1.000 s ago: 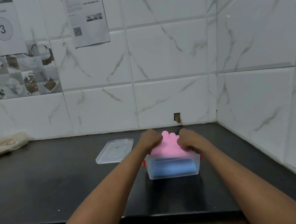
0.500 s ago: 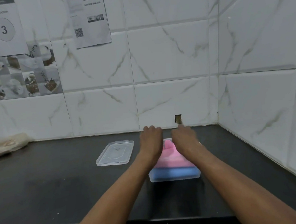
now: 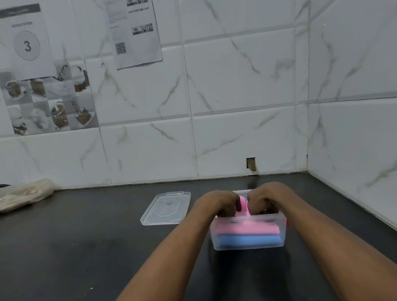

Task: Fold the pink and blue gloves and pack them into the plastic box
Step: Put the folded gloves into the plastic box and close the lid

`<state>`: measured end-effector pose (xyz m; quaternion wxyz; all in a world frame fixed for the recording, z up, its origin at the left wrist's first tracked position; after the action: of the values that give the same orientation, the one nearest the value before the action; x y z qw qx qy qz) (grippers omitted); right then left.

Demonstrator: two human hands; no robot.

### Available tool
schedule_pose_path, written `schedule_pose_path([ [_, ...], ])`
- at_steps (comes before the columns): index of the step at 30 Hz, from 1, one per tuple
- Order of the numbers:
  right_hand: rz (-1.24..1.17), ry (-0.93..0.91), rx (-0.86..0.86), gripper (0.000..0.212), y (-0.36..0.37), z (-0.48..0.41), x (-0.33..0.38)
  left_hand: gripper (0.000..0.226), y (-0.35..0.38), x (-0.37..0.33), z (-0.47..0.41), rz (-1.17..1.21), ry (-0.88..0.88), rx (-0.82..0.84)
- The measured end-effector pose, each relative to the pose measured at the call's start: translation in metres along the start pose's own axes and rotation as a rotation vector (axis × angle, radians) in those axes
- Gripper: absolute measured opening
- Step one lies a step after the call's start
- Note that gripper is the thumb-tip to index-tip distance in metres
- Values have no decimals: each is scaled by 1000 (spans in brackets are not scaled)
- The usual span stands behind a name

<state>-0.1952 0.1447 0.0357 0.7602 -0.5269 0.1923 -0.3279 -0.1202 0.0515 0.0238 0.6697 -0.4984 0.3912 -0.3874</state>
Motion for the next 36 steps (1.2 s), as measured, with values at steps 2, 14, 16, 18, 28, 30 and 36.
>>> schedule_pose_path([
  [2, 28, 9, -33, 42, 4, 0, 6, 45, -2, -1, -2, 7, -1, -16],
  [14, -191, -27, -937, 12, 6, 21, -13, 32, 59, 171, 40, 211, -326, -639],
  [16, -387, -29, -1260, 14, 10, 40, -35, 34, 68, 185, 40, 123, -265, -578],
  [18, -591, -2, -1492, 12, 25, 51, -61, 31, 71, 189, 41, 144, -217, -587],
  [28, -647, 197, -1155, 28, 89, 26, -105, 21, 71, 151, 55, -198, -85, -659],
  [30, -622, 182, -1133, 30, 89, 26, -101, 27, 61, 146, 63, -177, -63, -778],
  [36, -758, 104, -1307, 34, 85, 34, -98, 54, -14, 122, 91, 297, 3, -1302],
])
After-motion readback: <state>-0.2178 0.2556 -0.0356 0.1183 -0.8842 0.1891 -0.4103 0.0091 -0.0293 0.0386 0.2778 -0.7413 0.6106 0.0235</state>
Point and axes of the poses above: each hand's wrist, its own z-axis away from the middle knuckle, its own y-axis out of the palm, x = y × z, the point moved 2 cm from there along -z, towards the middle knuckle, and after that the axes turned 3 degrees about z, right-handed, at the moved point
